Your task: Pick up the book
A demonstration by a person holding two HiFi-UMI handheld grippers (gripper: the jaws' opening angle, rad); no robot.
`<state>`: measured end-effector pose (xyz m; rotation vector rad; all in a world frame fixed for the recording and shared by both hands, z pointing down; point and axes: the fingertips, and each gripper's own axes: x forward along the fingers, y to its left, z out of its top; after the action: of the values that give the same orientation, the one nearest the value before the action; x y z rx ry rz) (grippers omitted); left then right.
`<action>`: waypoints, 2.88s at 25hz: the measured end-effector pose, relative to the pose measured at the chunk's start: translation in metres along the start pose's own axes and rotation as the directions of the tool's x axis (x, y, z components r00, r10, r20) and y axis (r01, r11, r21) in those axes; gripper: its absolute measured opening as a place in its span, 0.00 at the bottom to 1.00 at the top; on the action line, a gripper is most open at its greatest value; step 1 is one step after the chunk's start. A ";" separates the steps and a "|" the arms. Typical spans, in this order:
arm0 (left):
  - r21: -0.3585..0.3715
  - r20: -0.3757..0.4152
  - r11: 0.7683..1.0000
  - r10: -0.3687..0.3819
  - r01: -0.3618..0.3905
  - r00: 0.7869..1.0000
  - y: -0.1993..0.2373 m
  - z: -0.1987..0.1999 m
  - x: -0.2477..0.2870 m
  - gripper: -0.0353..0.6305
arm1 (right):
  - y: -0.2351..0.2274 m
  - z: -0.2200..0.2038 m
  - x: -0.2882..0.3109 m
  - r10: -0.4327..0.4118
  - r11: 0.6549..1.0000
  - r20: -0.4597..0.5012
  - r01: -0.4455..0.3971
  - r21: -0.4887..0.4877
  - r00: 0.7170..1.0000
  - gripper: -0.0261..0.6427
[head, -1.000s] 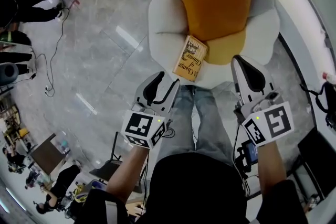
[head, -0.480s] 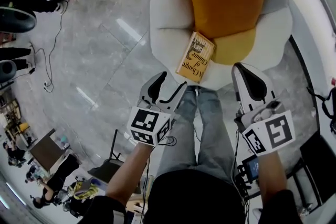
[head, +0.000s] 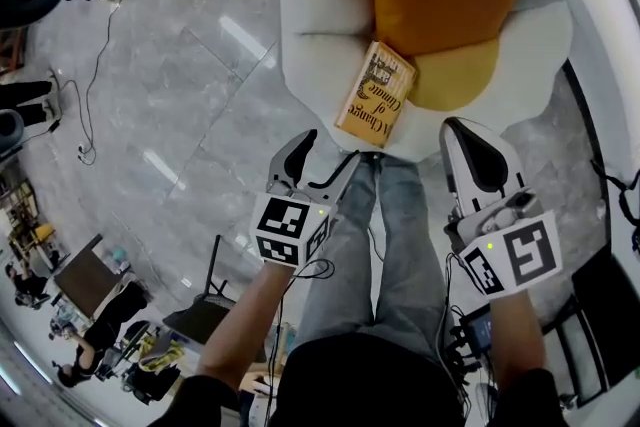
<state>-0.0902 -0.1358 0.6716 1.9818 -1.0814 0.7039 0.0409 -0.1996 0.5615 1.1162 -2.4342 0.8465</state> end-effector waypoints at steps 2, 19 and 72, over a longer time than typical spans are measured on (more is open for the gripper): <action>-0.003 -0.017 1.000 -0.003 0.003 1.000 0.003 -0.009 0.007 0.51 | 0.001 -0.005 0.004 0.001 1.000 -0.006 -0.001 0.002 1.000 0.06; -0.105 -0.136 0.994 0.025 -0.040 0.990 0.043 -0.084 0.070 0.53 | -0.015 -0.074 0.037 0.016 0.997 -0.081 -0.010 0.074 0.997 0.06; -0.246 -0.084 0.968 0.035 -0.055 0.996 0.061 -0.123 0.197 0.44 | -0.055 -0.156 0.083 0.023 0.970 -0.127 0.009 0.242 0.992 0.06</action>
<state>-0.0599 -0.1445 0.9096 1.7077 -1.1127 0.6317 0.0383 -0.1757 0.7448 1.0972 -2.2757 1.2057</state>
